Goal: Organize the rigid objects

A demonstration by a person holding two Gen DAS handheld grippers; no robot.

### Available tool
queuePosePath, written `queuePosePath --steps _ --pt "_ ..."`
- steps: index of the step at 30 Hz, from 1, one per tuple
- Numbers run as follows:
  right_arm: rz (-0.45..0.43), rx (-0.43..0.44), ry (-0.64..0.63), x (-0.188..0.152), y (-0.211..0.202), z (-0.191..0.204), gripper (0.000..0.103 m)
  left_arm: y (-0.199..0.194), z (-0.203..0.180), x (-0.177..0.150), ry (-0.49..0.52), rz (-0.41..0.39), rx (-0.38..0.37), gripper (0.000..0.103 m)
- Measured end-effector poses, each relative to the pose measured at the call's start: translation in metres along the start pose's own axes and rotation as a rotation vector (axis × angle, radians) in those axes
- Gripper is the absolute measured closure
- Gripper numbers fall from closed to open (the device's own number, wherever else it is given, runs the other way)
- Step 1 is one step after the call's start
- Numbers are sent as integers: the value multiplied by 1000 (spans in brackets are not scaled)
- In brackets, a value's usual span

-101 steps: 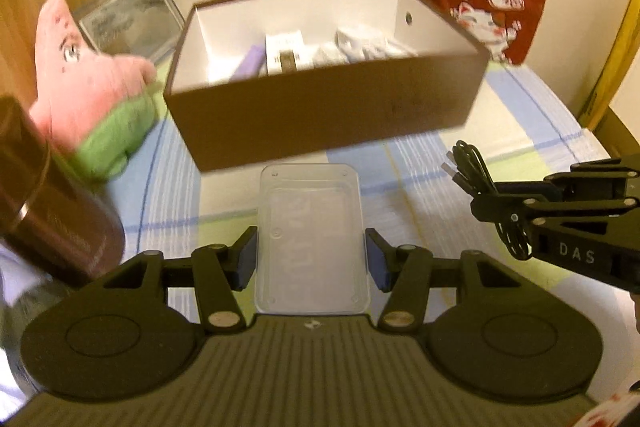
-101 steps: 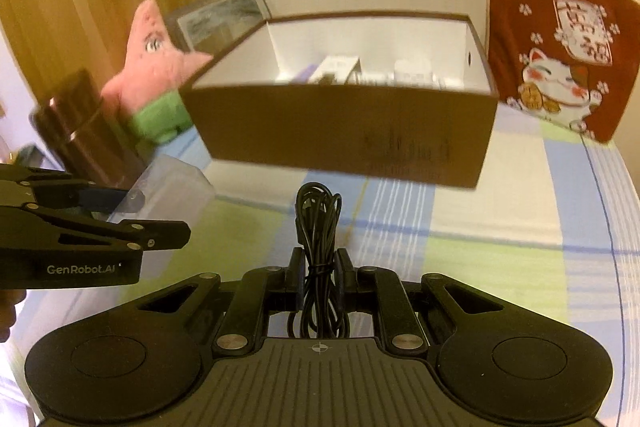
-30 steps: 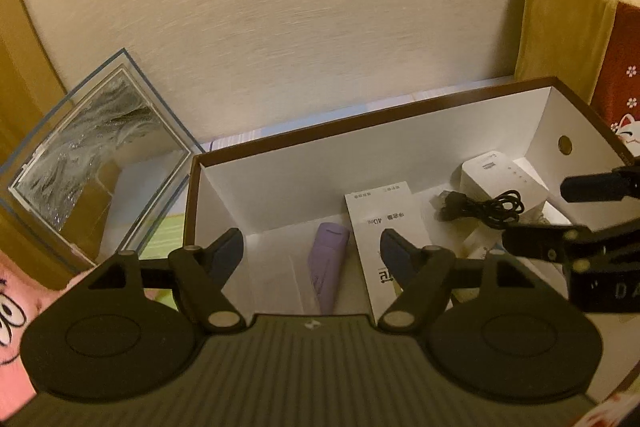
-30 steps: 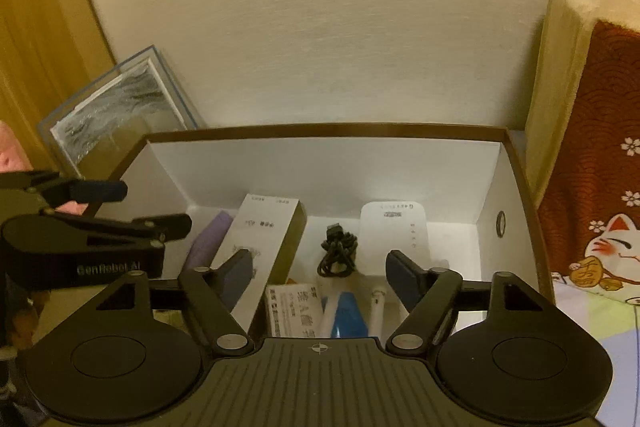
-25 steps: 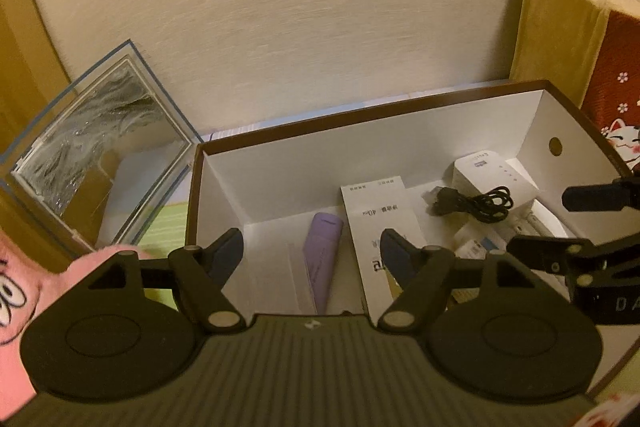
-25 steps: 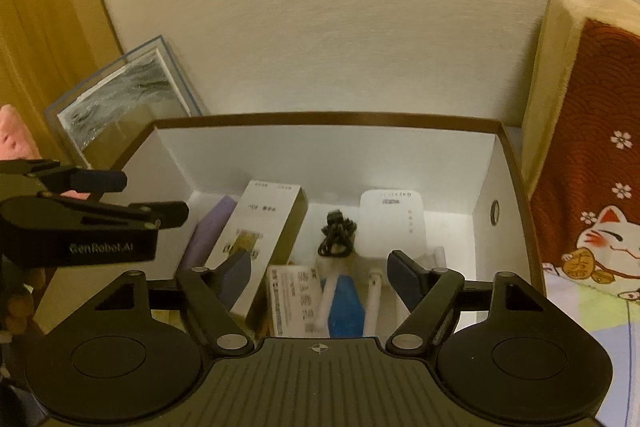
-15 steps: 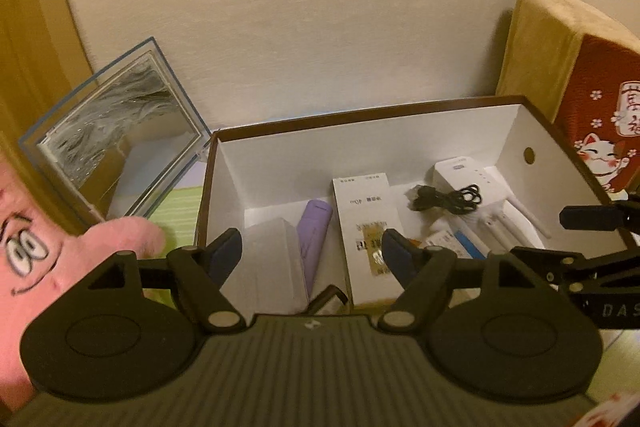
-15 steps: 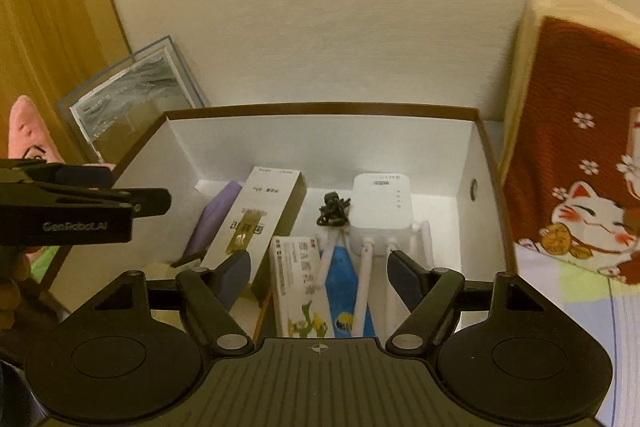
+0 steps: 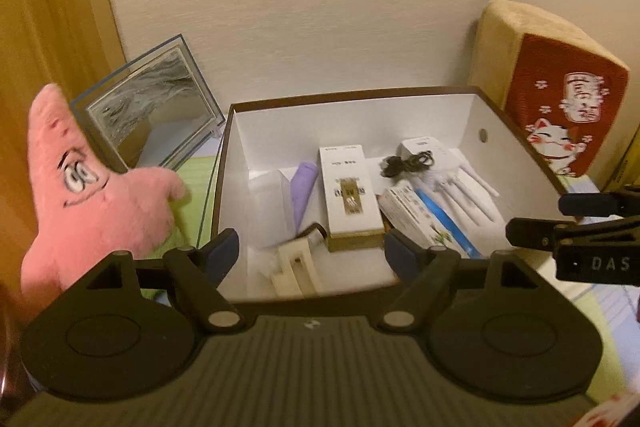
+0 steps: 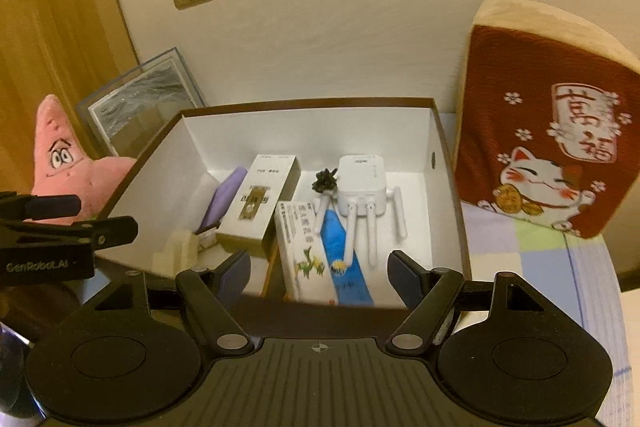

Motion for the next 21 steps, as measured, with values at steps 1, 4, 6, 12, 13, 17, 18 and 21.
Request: queuePosePath --steps 1,4,6,12,13,17,18,21 --pt "-1 -2 5 -3 -6 1 30 -5 -2 -3 -7 2 -4 26" --pt "-3 -3 24 -11 -23 2 30 -20 -7 -13 -13 6 -9 26" --pt "-3 0 41 -16 -33 2 30 -30 -11 -21 -7 12 -8 26" --pt "5 -19 83 -39 -63 2 30 -53 -22 -47 -3 33 -48 26" --pt "8 -15 95 -44 -69 2 30 -56 -23 -51 -3 34 -57 26" --pt "19 -12 130 -62 -87 -2 30 -71 -30 -68 14 40 -73 26" --pt "20 -12 136 -67 -93 -2 30 -75 -32 -72 14 42 -77 26" --pt "15 -17 143 -79 -108 -4 30 -89 -35 -83 12 46 -86 26"
Point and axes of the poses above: each gripper's, at about its wrist camera, not at the fingertips, and y roughly the way its jaws point, z to its left, x to its top, the point moved 5 cm from there along y, roughly the way its jaws point, and after that the axes turned 13 degrees about -x, right-handed, at the moved point
